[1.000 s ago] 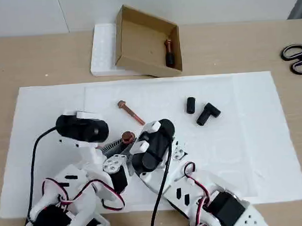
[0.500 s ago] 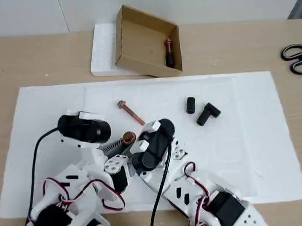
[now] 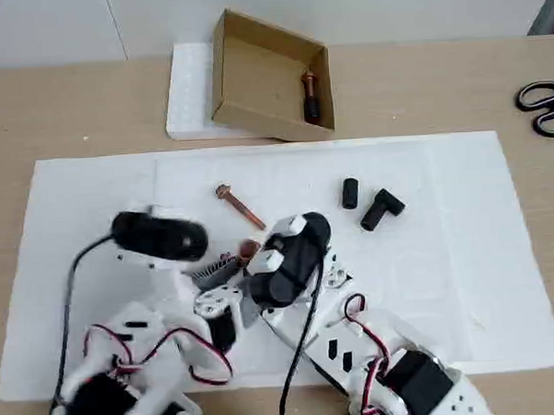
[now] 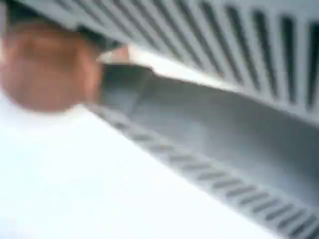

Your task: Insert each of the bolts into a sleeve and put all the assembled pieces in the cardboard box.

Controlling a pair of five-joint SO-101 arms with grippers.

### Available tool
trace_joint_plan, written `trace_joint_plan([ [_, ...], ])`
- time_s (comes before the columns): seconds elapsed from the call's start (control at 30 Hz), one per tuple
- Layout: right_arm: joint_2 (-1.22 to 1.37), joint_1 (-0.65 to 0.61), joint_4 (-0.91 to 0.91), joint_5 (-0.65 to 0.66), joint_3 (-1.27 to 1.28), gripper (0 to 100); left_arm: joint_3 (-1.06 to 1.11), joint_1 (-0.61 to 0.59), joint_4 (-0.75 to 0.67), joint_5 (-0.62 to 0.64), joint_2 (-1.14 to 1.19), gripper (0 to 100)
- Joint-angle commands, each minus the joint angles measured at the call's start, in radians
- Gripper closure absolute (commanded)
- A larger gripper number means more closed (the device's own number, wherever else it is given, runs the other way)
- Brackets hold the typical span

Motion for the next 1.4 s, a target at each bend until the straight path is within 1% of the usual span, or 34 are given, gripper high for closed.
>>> trace_joint_plan([
  [0.0,-0.01,0.008,-0.054,0.006,-0.058,99.5,-0.05,0.003,0.006,-0.005,0.008,85],
  [0.43,-0.01,0.008,-0.054,0.005,-0.021,99.5,-0.173,-0.002,0.006,-0.005,0.009,85],
  [0.5,-0.01,0.008,-0.056,0.005,-0.021,99.5,-0.183,-0.002,0.006,-0.005,0.009,89],
  [0.63,-0.01,0.008,-0.054,0.005,-0.021,99.5,-0.182,-0.003,-0.021,-0.008,0.008,100],
  [0.83,-0.01,0.01,-0.054,0.005,-0.021,99.5,-0.179,-0.005,-0.051,-0.011,0.009,99],
  [0.9,-0.01,0.01,-0.054,0.005,-0.021,99.5,-0.182,-0.043,-0.054,-0.011,0.009,99],
  [0.97,-0.01,0.027,-0.058,0.005,-0.02,99.5,-0.183,-0.109,-0.094,-0.014,0.006,99],
  [1.07,-0.01,0.064,-0.062,0.003,-0.02,99.5,-0.183,-0.212,-0.169,-0.084,0.006,99],
  [1.13,-0.01,0.074,-0.062,0.003,-0.02,99.5,-0.183,-0.259,-0.216,-0.1,0.008,99],
  [1.23,-0.01,0.074,-0.062,0.003,-0.02,99.5,-0.183,-0.302,-0.259,-0.1,0.009,99],
  [1.37,-0.01,0.074,-0.062,0.003,-0.02,99.5,-0.196,-0.336,-0.269,-0.1,0.009,99],
])
